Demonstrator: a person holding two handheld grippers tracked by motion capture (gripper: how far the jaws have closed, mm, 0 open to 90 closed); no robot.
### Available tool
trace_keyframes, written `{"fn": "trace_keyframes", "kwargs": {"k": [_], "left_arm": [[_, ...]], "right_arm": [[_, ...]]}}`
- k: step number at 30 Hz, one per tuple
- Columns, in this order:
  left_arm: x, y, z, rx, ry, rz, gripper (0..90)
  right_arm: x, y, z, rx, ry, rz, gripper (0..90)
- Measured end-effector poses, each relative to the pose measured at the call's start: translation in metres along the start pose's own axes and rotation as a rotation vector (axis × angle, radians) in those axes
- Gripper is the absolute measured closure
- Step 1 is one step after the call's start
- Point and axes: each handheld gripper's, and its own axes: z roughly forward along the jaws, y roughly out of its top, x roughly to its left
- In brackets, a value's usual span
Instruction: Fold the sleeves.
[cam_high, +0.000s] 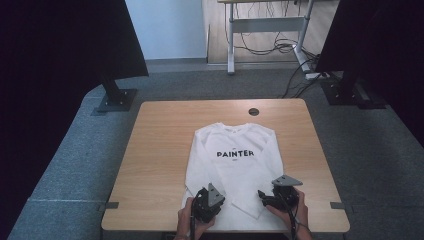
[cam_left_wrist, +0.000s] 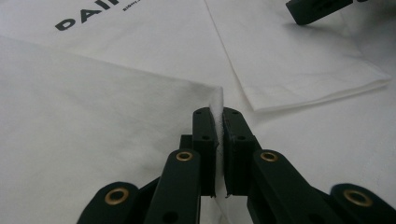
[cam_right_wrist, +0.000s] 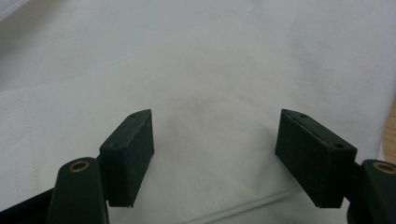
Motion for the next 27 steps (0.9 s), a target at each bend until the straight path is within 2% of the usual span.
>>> {"fn": "trace_keyframes", "kwargs": {"k": [10, 13, 17, 19, 22, 27], "left_arm": [[0.0, -0.001, 0.004, 0.018, -0.015, -0.004, 82.1], [0.001, -0.002, 0.005, 0.013, -0.045, -0.027, 78.5], [0.005, -0.002, 0.004, -0.002, -0.093, -0.065, 64.9], [0.008, -0.001, 0.001, -0.027, -0.115, -0.102, 56.9], [0.016, 0.0, -0.004, -0.05, -0.101, -0.126, 51.6], [0.038, -0.003, -0.013, -0.096, -0.073, -0.197, 44.5]], "right_arm": [[0.0, 0.0, 0.0, 0.0, -0.001, 0.0, 27.2], [0.0, 0.0, 0.0, 0.0, 0.0, 0.001, 27.3], [0.0, 0.0, 0.0, -0.001, 0.0, 0.001, 27.2], [0.0, 0.0, 0.0, -0.001, 0.0, 0.001, 27.3], [0.0, 0.0, 0.0, -0.001, -0.001, 0.002, 27.2], [0.0, 0.0, 0.0, 0.0, -0.002, 0.001, 27.2]]}}
